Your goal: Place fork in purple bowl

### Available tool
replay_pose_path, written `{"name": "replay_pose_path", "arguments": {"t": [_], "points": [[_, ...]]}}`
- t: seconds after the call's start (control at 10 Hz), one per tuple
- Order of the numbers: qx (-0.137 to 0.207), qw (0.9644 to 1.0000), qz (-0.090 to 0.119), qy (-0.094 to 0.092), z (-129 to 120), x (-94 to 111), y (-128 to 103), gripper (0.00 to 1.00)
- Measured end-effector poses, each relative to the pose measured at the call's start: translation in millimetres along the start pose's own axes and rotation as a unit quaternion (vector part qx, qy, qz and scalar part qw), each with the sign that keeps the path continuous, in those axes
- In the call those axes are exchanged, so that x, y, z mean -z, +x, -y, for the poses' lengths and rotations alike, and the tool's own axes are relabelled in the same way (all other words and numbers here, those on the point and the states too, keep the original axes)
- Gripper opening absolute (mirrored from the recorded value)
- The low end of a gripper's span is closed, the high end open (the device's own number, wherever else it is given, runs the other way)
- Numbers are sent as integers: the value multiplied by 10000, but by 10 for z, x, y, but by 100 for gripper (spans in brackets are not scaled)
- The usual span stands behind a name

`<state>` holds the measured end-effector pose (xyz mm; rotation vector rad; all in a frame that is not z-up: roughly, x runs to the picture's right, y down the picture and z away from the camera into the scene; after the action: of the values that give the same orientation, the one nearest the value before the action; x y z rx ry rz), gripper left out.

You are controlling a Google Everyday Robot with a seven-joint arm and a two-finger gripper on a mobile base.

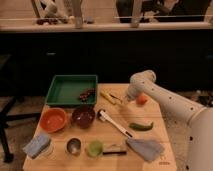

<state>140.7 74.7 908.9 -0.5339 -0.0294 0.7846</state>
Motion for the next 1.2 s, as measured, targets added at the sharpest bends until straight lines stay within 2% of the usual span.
{"name": "replay_pose_path", "arguments": {"t": [0.4, 0.7, 0.9, 1.2], "points": [[194, 9995, 213, 112, -77, 163, -101, 0], [346, 9977, 512, 279, -133, 490, -230, 0], [479, 9950, 762, 438, -190, 786, -337, 0], [672, 9900, 1064, 635, -289, 1077, -452, 0]]}}
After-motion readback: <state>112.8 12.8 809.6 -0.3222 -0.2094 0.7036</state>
